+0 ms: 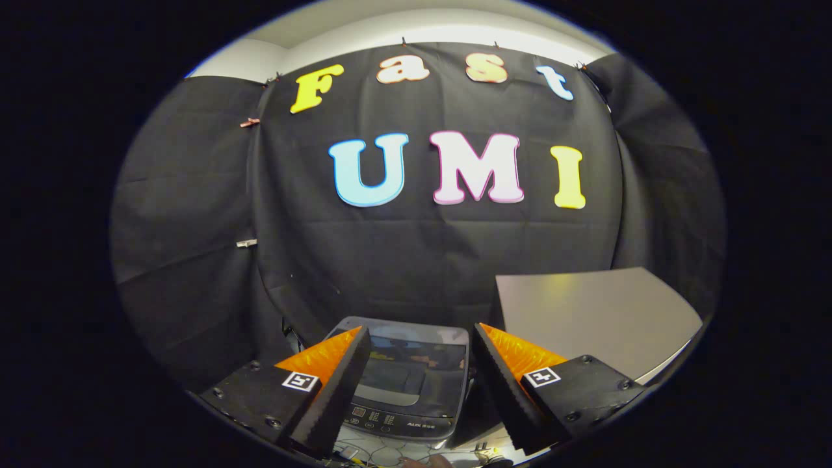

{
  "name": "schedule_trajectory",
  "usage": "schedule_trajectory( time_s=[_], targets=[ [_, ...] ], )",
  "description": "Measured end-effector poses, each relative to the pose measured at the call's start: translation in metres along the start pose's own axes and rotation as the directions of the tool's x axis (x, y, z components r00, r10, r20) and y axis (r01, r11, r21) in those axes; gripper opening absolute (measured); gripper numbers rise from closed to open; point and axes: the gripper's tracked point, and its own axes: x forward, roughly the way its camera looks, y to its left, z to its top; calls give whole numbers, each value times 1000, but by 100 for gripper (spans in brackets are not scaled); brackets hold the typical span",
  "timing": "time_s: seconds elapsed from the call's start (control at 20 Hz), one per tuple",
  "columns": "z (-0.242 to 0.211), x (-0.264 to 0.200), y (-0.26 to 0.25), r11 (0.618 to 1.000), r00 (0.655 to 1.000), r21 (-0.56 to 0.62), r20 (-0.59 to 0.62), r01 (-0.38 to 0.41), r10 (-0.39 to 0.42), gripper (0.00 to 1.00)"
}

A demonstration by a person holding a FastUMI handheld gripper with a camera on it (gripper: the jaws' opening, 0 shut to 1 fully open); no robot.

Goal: Put the clothes into the washing machine and then close the washing machine lid.

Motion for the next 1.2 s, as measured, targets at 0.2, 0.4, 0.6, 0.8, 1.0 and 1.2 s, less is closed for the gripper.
schedule_trajectory(
  time_s=[0.2,0.4,0.6,0.8,1.0,1.2],
  targets=[
    [32,-55,-15,1000,993,-10,112,-23,24,98],
    [59,-114,-44,1000,974,-23,226,-10,15,98],
    [63,-156,-82,999,959,-26,281,29,-20,98],
    [61,-200,-105,997,942,-30,330,68,-55,98],
    [47,-236,-117,994,940,-41,332,98,-79,98],
    [42,-271,-122,994,927,-5,361,106,-97,98]
  ],
)
